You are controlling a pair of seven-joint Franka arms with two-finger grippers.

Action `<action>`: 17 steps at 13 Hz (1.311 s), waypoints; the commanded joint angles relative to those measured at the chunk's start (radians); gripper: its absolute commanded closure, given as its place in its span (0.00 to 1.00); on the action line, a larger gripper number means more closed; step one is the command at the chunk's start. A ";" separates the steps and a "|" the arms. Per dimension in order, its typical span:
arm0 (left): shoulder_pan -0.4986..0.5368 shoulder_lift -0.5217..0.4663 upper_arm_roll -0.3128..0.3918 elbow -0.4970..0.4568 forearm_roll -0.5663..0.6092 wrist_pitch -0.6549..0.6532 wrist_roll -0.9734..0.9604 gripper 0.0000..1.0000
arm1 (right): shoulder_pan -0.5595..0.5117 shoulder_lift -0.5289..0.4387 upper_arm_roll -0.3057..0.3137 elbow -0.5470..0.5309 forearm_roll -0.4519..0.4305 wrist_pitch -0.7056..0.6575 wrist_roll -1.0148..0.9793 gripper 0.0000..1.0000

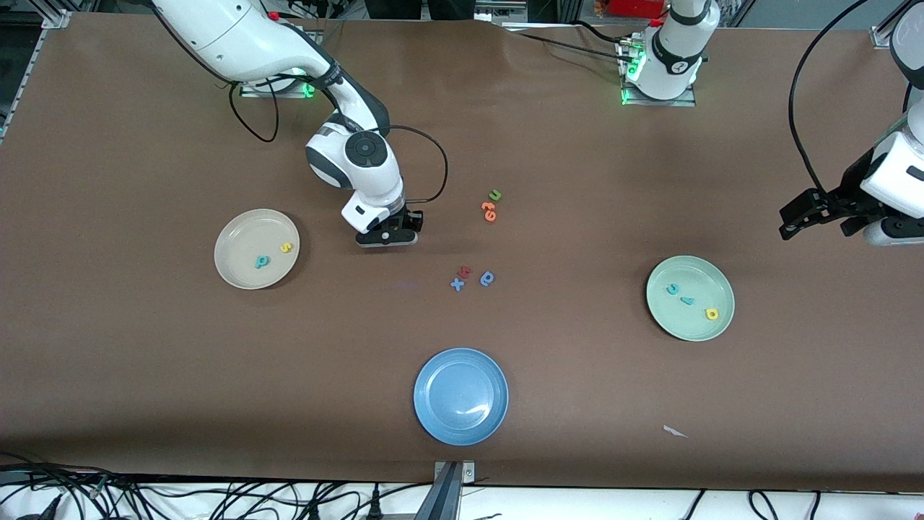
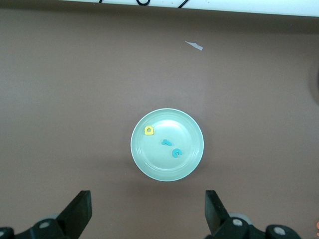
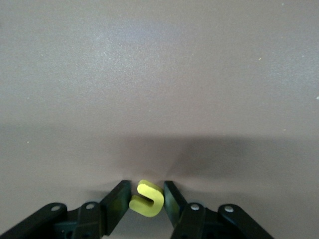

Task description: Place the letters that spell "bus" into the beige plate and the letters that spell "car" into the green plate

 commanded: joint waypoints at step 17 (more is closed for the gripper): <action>-0.005 0.009 0.006 0.030 -0.024 -0.020 0.002 0.00 | -0.366 -0.381 -0.023 -0.214 0.064 -0.220 -0.709 0.81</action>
